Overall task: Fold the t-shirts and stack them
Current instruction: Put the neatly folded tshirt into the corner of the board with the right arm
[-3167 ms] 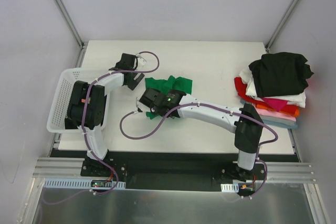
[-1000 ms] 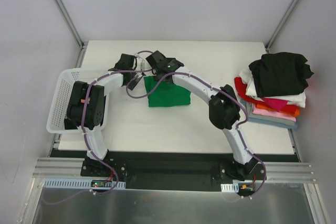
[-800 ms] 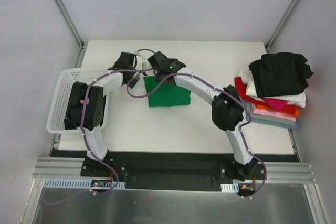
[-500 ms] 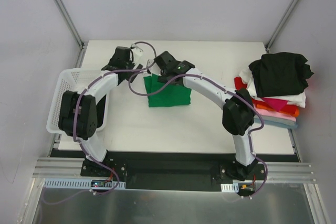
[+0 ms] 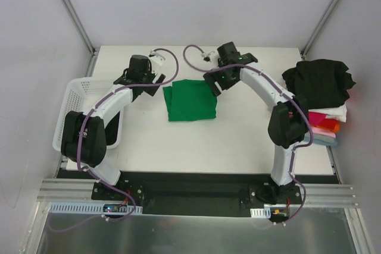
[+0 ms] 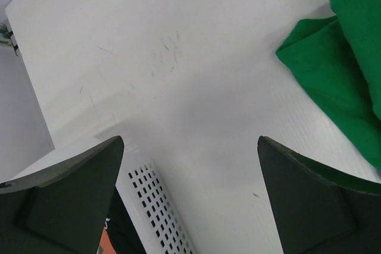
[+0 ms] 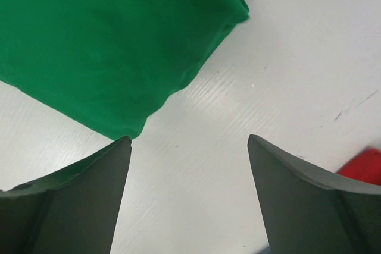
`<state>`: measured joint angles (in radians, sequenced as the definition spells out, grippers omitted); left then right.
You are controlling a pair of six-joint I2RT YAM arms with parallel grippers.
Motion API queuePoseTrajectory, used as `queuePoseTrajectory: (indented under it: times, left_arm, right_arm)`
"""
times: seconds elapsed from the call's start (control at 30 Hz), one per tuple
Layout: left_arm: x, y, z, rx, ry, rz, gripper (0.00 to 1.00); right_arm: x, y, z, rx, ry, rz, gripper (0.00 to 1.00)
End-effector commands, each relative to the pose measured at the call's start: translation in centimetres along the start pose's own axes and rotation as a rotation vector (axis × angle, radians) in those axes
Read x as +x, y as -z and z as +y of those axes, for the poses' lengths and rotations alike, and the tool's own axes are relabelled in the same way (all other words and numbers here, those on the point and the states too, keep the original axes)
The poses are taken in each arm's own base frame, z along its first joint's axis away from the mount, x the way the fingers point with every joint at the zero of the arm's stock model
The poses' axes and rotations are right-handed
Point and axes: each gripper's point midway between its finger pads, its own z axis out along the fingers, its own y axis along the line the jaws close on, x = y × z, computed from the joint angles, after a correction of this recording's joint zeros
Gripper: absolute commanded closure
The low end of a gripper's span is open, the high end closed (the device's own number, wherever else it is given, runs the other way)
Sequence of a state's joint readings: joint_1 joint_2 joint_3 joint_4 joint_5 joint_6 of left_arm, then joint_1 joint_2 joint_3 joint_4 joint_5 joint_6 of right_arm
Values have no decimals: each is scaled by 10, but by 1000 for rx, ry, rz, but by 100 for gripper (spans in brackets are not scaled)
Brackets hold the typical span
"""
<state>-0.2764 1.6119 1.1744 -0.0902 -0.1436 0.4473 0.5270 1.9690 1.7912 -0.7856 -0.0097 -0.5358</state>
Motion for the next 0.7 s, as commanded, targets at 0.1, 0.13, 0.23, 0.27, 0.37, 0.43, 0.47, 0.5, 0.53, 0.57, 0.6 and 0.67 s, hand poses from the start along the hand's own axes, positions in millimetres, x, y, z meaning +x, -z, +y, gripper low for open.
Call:
queuePoseTrajectory:
  times: [0.1,0.13,0.23,0.27,0.37,0.43,0.47,0.5,0.53,0.57,0.6,0.67]
  left_arm:
    - [7,-2,-14,40,2,8,4]
    - [6,-2,-15,42,-7,7,4]
    - [1,3,-17,46,-28,-8,4]
    - [-2,5,-20,56,-35,-20,4]
    - [-20,15,-33,122,-58,-73,2]
    - [-36,21,-51,207,-82,-121,2]
    - [-42,22,-56,233,-84,-140,2]
    - [-52,24,-64,268,-93,-165,2]
    - [-58,27,-73,315,-96,-187,2]
    - [-61,26,-82,345,-106,-194,2]
    - [-70,28,-88,362,-127,-216,2]
    - [-75,24,-99,386,-161,-221,2]
  right_arm:
    - [-6,12,14,-432,-339,-73,16]
    - [-3,-1,16,-480,-372,-48,14]
    - [-4,-14,18,-620,-450,-31,11]
    - [-3,-15,18,-650,-463,-31,10]
    - [-2,-26,11,-687,-494,-38,10]
    - [-6,-26,6,-719,-524,-55,9]
    - [-4,-30,2,-734,-549,-51,9]
    - [-3,-31,-1,-733,-558,-51,9]
    - [-1,-32,-3,-732,-562,-52,9]
    - [1,-33,-6,-728,-567,-52,9]
    - [3,-33,-7,-729,-569,-51,9]
    - [5,-33,-12,-726,-573,-59,9]
